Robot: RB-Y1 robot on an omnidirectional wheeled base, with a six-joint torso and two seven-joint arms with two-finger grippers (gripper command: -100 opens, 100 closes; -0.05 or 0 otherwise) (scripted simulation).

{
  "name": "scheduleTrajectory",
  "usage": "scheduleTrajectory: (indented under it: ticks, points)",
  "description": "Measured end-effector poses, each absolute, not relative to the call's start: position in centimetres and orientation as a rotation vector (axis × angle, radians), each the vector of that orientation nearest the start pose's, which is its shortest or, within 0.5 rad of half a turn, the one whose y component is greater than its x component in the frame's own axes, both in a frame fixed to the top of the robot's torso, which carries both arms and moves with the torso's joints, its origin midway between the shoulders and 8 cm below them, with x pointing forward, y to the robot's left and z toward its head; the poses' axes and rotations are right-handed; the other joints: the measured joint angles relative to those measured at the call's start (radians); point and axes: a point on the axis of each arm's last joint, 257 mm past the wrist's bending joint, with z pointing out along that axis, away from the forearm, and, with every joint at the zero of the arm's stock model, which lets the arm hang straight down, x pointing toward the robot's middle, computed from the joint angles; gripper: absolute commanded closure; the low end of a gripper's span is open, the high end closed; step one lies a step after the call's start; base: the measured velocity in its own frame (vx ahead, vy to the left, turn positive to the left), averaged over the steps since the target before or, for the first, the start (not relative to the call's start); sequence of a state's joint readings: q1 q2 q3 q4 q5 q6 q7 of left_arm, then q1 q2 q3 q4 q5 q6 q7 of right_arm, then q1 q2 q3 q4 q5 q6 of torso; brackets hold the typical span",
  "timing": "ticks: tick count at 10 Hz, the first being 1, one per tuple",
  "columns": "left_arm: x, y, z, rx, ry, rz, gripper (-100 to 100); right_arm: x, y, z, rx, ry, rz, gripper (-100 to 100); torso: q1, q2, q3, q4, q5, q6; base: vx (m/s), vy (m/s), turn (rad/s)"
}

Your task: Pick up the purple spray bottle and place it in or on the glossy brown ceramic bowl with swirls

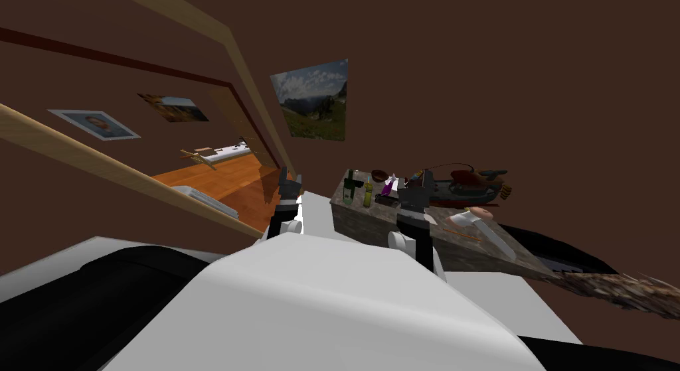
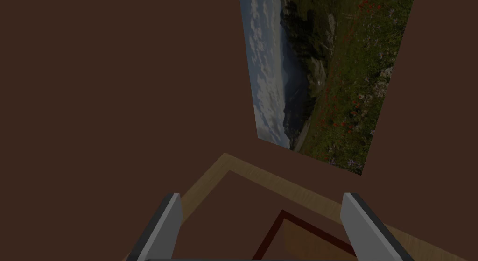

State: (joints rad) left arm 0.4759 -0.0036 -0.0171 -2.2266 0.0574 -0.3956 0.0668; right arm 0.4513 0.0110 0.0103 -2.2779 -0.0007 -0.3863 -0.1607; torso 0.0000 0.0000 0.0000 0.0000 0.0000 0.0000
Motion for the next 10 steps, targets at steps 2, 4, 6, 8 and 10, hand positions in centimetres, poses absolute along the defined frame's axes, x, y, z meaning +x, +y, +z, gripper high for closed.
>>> scheduleTrajectory:
  ticks: [2, 4, 6, 8, 10]
  points:
    - [37.2, 28.2, -1.3, -0.838, 0.646, -1.393, 0, 37.4, -27.6, 0.7, 0.803, 0.653, 1.475, -100, 0.002, 0.000, 0.000, 0.000, 0.000, 0.000, -0.004, 0.043, -0.039]
    - [37.2, 28.2, -1.3, -0.838, 0.646, -1.393, 0, 38.5, -27.9, -0.6, 0.841, 0.694, 1.493, -100, 0.003, 0.000, 0.000, 0.000, 0.001, 0.000, -0.011, 0.056, -0.040]
    - [37.2, 28.2, -1.3, -0.838, 0.646, -1.393, 0, 39.4, -28.9, -2.0, 0.904, 0.725, 1.513, -100, 0.003, 0.001, 0.000, 0.000, 0.001, 0.000, -0.007, 0.055, -0.047]
    - [37.2, 28.2, -1.3, -0.838, 0.646, -1.393, 0, 40.6, -30.1, -3.9, 0.989, 0.741, 1.534, -100, 0.004, 0.000, 0.000, 0.000, 0.001, 0.000, -0.006, 0.061, -0.047]
    - [37.2, 28.2, -1.3, -0.838, 0.646, -1.393, 0, 41.4, -30.9, -5.5, 1.066, 0.744, 1.550, -100, 0.003, 0.000, 0.000, 0.000, 0.001, 0.000, -0.001, 0.039, -0.028]
